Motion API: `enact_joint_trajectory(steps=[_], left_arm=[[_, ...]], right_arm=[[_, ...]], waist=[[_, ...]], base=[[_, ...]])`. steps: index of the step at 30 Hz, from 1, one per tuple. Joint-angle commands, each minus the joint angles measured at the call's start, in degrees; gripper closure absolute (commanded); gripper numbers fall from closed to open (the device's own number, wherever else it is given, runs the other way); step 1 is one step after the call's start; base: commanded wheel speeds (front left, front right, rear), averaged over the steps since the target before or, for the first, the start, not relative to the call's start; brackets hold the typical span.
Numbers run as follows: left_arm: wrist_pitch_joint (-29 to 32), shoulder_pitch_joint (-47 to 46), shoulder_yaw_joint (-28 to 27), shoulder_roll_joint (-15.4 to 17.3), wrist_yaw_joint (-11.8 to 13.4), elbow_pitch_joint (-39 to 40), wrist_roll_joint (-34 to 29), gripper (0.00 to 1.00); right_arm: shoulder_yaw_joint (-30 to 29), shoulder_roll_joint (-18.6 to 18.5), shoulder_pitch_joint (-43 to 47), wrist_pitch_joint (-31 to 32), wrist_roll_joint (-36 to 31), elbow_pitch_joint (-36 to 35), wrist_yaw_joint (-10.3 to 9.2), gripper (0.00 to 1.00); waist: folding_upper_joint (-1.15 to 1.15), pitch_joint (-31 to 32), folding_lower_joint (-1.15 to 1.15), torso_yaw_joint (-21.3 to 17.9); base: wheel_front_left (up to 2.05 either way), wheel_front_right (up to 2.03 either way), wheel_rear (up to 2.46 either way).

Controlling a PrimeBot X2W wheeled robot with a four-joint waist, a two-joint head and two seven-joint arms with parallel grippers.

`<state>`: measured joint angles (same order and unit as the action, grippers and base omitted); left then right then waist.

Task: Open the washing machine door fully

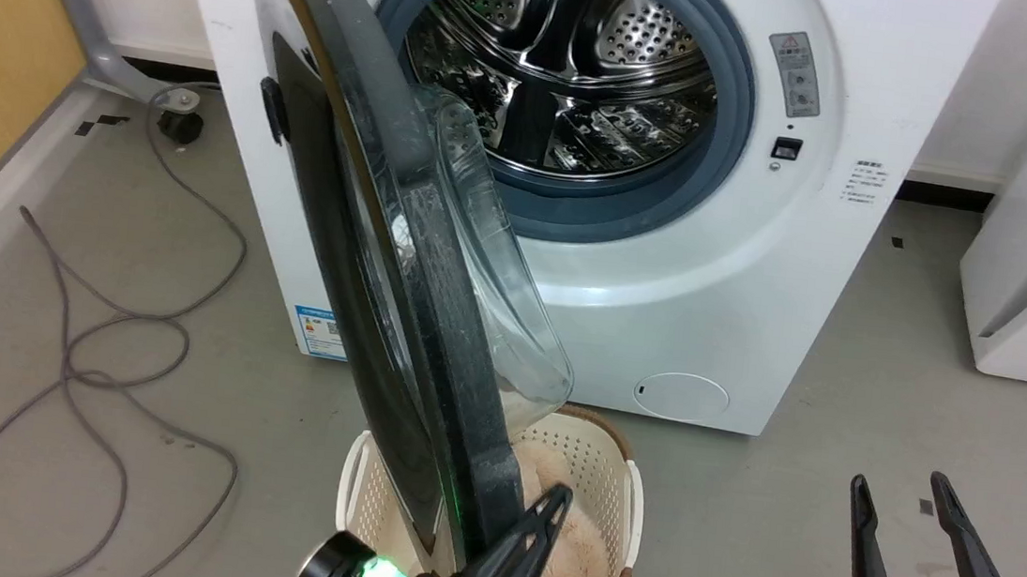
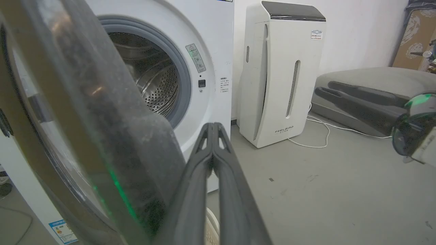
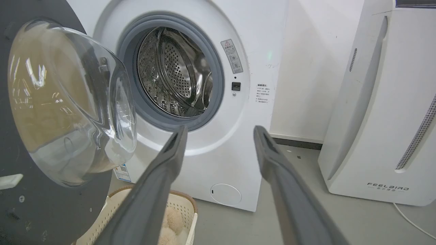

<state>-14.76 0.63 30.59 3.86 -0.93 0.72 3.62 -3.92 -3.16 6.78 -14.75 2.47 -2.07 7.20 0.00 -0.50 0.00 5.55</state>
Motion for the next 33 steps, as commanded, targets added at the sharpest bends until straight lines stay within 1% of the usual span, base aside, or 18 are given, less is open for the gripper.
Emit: enact_joint_trajectory(steps=[1,7,11,15,30,33], left_arm=[[-0.24,0.32,-0.48,-0.11,0.33,-0.75,0.22,1.00],[-0.24,1.65,-2.48,0.01,0.72,-1.57,0.36,1.00],[-0.24,3.19,-3.17,0.14,1.06,0.32,0.06,1.00],[-0.24,5.43,-4.64,0.61,2.12,2.90,0.00,1.00],[-0.24,8.64,-8.51,2.76,3.96,7.80,-0.86,1.00],[-0.24,8.92,-9.49,3.78,4.54,8.31,-1.62,1.00]], right_arm=[[-0.03,0.28,-0.32,-0.25,-0.21,0.17,0.29,0.00],[-0.37,0.28,-0.27,-0.25,-0.16,0.27,0.29,0.00],[-0.55,0.28,0.31,-0.25,0.24,0.40,0.29,0.00],[-0.82,0.28,0.65,-0.25,0.80,0.57,0.29,0.00],[-1.30,0.28,0.56,-0.25,1.61,0.92,0.29,0.00],[-1.24,0.28,0.57,-0.25,1.69,1.02,0.29,0.00]], waist=[[0.00,0.05,0.00,0.20],[0.00,0.37,0.00,1.06],[0.00,0.76,0.00,2.19],[0.00,0.98,0.00,3.74],[0.00,0.08,0.00,12.36],[0.00,-0.34,0.00,13.71]], base=[[0.00,0.00,0.00],[0.00,0.00,0.00],[0.00,0.00,0.00],[0.00,0.00,0.00],[0.00,0.00,0.00],[0.00,0.00,0.00]])
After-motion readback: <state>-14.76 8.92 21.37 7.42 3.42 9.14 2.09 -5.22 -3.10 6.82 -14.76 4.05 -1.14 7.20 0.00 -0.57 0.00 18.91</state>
